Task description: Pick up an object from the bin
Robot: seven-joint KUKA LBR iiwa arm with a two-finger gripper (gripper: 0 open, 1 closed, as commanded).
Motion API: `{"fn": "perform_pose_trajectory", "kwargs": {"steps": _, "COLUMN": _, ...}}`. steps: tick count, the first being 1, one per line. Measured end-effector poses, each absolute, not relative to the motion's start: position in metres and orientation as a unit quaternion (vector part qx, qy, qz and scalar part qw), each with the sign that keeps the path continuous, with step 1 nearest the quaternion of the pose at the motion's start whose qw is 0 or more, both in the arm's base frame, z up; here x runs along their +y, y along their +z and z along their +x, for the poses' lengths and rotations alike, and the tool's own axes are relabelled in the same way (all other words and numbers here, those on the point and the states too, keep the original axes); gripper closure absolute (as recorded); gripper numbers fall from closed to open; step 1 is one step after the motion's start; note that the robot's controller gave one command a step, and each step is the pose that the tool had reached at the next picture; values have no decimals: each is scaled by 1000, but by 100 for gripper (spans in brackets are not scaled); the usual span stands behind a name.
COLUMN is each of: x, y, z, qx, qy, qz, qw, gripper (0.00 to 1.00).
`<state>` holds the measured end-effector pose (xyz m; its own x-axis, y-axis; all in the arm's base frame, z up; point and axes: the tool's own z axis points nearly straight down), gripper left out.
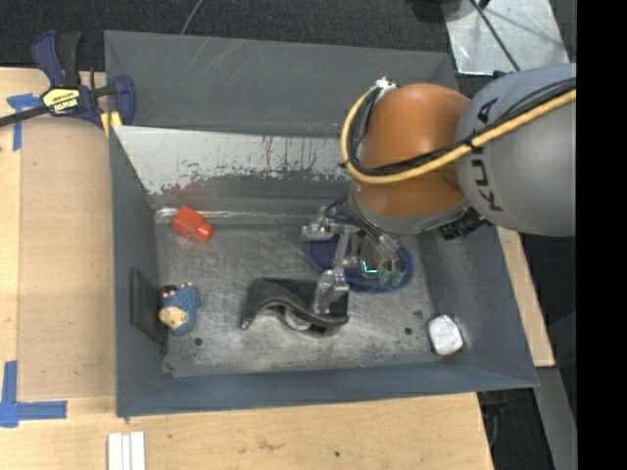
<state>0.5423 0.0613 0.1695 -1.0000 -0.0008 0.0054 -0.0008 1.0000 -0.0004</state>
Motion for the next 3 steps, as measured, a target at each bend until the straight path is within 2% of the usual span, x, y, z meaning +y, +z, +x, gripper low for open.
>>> {"fn": "perform_pose_trajectory", "kwargs": {"steps": 1, "x": 61, "y": 81, "z": 524, "qx": -987, "qy": 0, "qz": 160, "qw": -14, "gripper": 0}}
{"fn": "perform_pose_trajectory", "kwargs": {"steps": 2, "x": 62, "y": 81, "z": 525, "qx": -987, "qy": 0, "qz": 159, "qw": -15, "gripper": 100}}
{"fn": "perform_pose_trajectory", "kwargs": {"steps": 3, "x": 60, "y": 244, "z": 532, "qx": -966, "qy": 0, "qz": 260, "qw": -3, "gripper": 100}}
